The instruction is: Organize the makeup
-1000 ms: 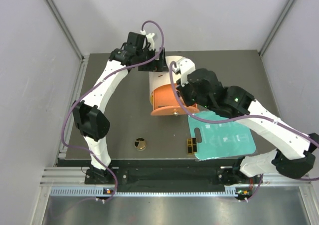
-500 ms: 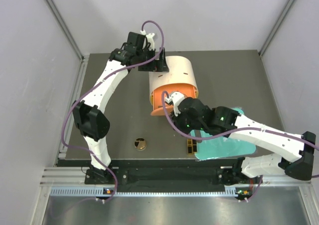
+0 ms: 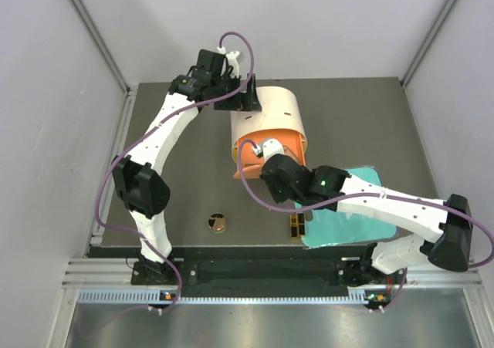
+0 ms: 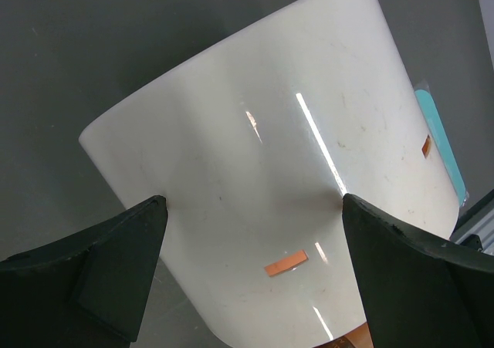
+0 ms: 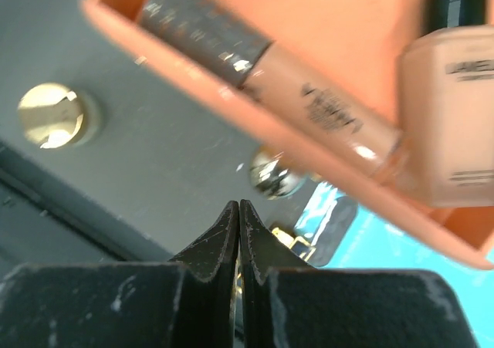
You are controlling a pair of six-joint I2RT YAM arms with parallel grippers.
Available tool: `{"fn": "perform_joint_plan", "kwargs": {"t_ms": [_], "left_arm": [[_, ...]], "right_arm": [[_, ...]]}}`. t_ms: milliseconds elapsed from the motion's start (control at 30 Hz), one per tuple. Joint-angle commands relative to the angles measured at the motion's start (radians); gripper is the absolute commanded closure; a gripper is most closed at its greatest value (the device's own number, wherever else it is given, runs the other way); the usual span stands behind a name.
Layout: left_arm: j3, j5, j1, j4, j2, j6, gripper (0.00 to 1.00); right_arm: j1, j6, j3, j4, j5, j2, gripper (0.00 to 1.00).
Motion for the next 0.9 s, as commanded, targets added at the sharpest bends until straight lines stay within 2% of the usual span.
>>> {"fn": "perform_joint_plan", "kwargs": {"t_ms": [0,133,433,567,867], "left_arm": [[0.022,-0.034,-0.007,-0.047,0.008,0.031,0.01],[0.024,-0.037,-0.007,-0.050,0.006,0.034,0.01],[0.027,-0.045,-0.006,-0.064,0.006,0.046,0.01],[0.025,-0.046,-0.006,-0.065,0.005,0.051,0.01],[0.025,-0.050,-0.007,-0.076,0.006,0.060,0.01]], "right_arm": [[-0.015,0.007,0.073,0.055,0.171,0.031,1.00],[-0.029,-0.025,0.105,0.072,0.257,0.059,1.00],[-0.104,-0.099,0.151,0.153,0.334,0.112,1.00],[-0.139,-0.149,0.153,0.224,0.340,0.120,1.00],[-0.187,-0.189,0.222,0.316,0.312,0.242,1.00]]}}
